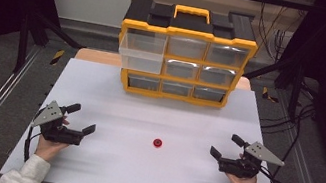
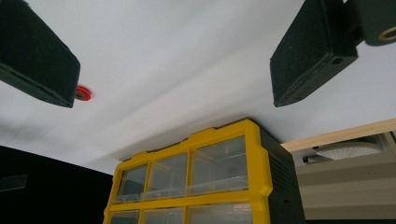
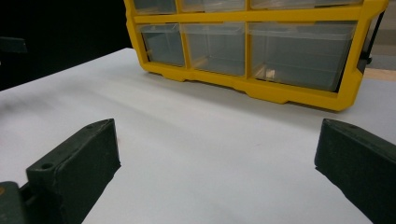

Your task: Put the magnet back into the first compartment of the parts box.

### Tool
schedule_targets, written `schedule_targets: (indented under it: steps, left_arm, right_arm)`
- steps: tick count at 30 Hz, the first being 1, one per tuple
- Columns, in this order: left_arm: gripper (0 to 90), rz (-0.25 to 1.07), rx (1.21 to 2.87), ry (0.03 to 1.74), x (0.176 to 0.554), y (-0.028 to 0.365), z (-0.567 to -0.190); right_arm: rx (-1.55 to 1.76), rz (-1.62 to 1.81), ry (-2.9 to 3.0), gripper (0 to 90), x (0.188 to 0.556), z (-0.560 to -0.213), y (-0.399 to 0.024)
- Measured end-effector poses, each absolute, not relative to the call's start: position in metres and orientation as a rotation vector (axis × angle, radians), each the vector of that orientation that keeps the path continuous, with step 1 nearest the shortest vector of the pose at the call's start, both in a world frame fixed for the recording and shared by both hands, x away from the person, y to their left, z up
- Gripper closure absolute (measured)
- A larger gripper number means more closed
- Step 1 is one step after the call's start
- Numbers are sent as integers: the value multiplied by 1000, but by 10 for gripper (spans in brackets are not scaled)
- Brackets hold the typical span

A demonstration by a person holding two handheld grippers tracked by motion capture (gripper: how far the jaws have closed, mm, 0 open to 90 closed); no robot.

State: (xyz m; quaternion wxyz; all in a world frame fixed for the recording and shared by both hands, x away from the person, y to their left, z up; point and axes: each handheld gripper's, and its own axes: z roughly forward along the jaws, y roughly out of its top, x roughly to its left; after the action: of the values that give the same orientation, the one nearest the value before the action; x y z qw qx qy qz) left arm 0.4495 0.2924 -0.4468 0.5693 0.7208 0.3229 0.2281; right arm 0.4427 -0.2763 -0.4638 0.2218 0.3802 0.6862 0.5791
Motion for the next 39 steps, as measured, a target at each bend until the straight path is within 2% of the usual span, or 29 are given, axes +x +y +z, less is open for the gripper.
schedule_targets:
  steps: [26,39]
  left_arm:
    - [15,552,1706,753,449,286,-438]
    - [14,519,1742,748,452,267,-430]
  right_arm:
    - [1037,1602,1885,3,441,-461,-278]
    - [1035,1602,1895,3,442,-462,-276]
